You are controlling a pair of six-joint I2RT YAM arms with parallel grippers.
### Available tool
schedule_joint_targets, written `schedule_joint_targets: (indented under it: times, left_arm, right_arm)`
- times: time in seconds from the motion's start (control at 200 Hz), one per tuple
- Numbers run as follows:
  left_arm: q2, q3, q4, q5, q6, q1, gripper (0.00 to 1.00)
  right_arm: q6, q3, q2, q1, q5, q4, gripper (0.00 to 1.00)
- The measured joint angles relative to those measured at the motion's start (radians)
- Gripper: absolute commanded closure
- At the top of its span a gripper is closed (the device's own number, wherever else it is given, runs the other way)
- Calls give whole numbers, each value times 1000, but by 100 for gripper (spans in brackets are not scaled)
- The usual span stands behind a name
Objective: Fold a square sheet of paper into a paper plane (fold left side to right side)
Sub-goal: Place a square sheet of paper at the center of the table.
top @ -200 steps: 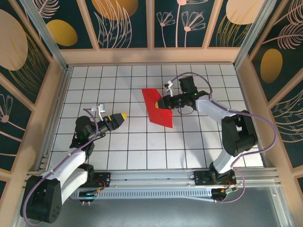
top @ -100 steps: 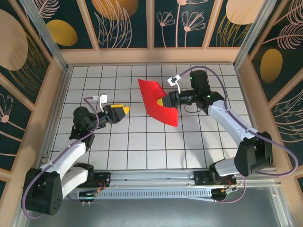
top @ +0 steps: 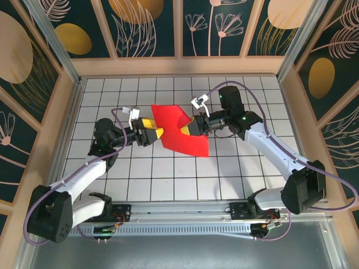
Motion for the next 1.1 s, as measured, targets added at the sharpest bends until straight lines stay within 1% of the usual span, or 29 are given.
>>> schedule_joint_targets:
  times: [0.07, 0.11, 0.17, 0.245, 0.3, 0.515, 0.646, 0.771, 0.896, 0.991, 1.101]
  left_arm:
    - [10, 26, -6, 10, 18, -13, 3]
    - [11, 35, -6, 18, 24, -19, 7]
    - [11, 43, -6, 25, 34, -26, 18]
    - [11, 45, -10, 33, 43, -32, 39]
    - [11, 46, -13, 37, 54, -34, 51]
    - [11, 47, -49, 23, 76, -35, 77]
    - [11, 46, -65, 16, 79, -35, 86]
    - [10, 45, -91, -10, 85, -35, 92]
    - [14, 45, -146, -50, 91, -35, 100]
    - [39, 45, -177, -79, 81, -35, 100]
    - [89, 44, -238, -123, 61, -35, 100]
  right_arm:
    - [-8, 1, 0, 10, 0, -6, 78]
    - [-11, 2, 0, 13, 2, -11, 78]
    - [-19, 10, 0, 11, 13, -25, 78]
    - [-26, 21, 0, 0, 32, -36, 78]
    - [-30, 26, 0, -11, 47, -37, 78]
    - [-30, 26, 0, -33, 89, -38, 77]
    - [-29, 26, 0, -39, 112, -38, 76]
    - [-30, 26, 1, -50, 147, -40, 68]
    - [-29, 24, 3, -72, 200, -47, 59]
    - [-13, 17, 13, -94, 249, -52, 53]
    - [10, -1, 29, -121, 316, -56, 49]
